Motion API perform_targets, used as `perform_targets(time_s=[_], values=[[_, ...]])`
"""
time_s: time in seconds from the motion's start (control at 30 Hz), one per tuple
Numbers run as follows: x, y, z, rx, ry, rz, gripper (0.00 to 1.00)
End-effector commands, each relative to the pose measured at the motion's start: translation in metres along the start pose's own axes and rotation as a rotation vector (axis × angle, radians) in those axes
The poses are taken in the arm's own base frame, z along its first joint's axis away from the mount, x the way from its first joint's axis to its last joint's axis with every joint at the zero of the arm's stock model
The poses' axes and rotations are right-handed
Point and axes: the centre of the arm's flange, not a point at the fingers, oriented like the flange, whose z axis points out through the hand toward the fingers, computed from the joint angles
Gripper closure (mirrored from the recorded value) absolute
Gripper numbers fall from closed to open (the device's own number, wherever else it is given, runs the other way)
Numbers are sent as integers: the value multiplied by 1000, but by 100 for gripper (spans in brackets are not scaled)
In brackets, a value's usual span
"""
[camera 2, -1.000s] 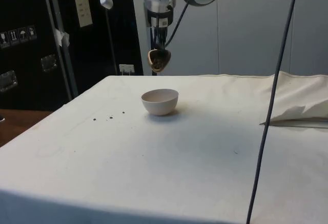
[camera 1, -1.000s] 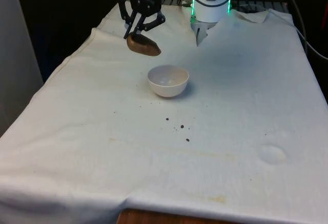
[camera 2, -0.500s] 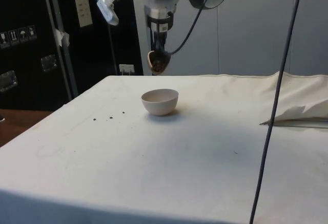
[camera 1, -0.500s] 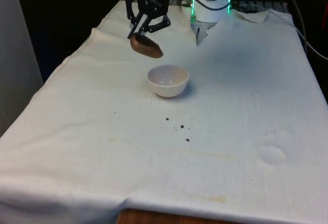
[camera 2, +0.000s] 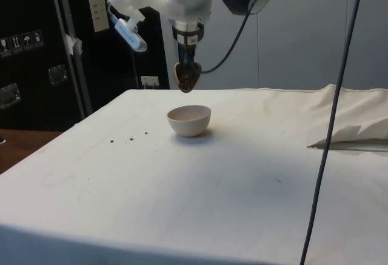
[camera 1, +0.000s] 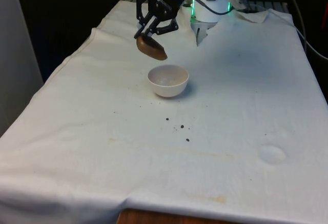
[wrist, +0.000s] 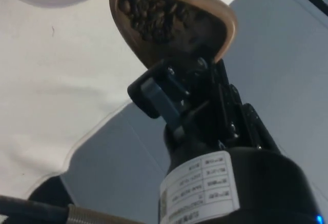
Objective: Pour the coffee beans from the cup into the bowl.
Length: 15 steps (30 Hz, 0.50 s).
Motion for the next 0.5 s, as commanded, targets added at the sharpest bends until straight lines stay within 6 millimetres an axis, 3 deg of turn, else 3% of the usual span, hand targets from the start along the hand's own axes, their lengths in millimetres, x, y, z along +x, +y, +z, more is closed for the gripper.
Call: perform_targets(time_s=[0.0,0.47], values=[[0,-1,-3,-16,8,0,100],[-1,-18,-13,-104,4,-8,100]])
